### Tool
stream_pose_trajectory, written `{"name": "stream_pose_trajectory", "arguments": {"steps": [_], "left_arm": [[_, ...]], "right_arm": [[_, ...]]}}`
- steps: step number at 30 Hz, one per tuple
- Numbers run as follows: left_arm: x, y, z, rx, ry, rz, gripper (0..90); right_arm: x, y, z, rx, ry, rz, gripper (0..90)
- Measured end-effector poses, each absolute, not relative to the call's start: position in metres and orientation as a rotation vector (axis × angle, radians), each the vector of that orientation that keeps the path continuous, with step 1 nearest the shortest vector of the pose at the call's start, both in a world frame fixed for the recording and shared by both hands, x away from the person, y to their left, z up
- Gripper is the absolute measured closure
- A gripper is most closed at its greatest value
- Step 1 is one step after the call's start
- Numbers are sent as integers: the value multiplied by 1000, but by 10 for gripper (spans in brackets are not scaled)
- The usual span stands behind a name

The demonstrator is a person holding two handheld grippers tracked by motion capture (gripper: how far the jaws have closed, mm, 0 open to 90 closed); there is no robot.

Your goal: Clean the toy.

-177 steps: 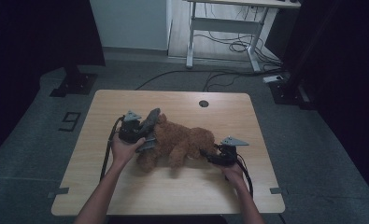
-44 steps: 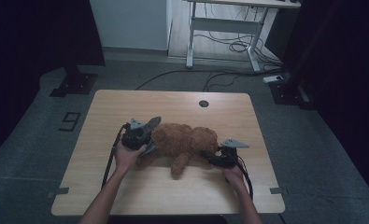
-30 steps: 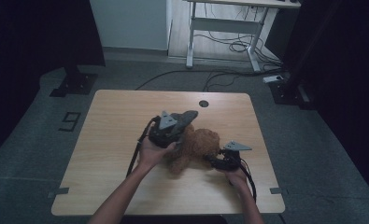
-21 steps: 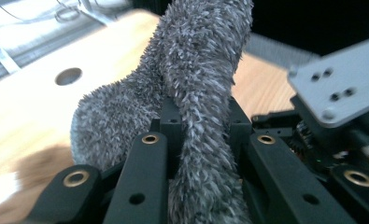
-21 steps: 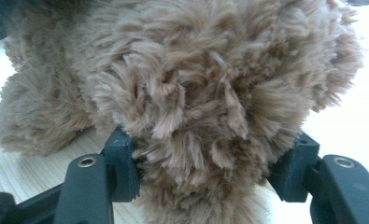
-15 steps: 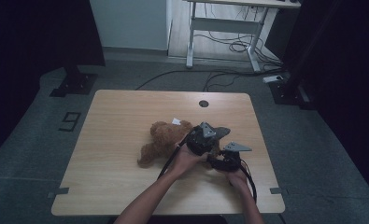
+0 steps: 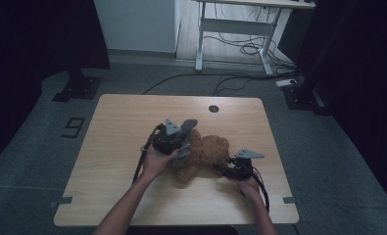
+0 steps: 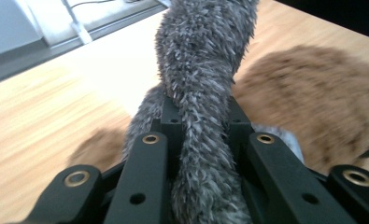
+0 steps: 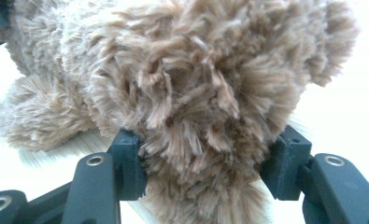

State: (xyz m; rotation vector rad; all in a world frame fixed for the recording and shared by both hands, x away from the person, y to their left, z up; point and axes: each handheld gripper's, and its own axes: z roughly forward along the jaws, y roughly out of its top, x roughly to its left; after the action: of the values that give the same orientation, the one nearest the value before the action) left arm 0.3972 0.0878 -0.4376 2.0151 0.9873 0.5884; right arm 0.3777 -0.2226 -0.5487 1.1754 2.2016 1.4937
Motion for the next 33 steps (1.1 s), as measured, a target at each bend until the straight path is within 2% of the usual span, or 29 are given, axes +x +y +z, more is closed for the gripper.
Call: {"name": "stream_pose_trajectory", "arguments": {"steps": [12, 22, 29, 33], "left_arm": [[393, 143, -465, 1961, 1123, 548, 760], [395, 165, -503, 1999, 1225, 522, 760], [395, 181, -511, 2016, 1276, 530, 760], [392, 182, -498, 1977, 1255, 532, 759]], "right_arm": [[378, -222, -550, 1187, 2214, 1499, 448], [378, -223, -551, 1197, 2210, 1509, 454], [379, -223, -551, 1199, 2210, 1511, 454], [379, -223, -551, 1200, 2209, 1508, 454]]}}
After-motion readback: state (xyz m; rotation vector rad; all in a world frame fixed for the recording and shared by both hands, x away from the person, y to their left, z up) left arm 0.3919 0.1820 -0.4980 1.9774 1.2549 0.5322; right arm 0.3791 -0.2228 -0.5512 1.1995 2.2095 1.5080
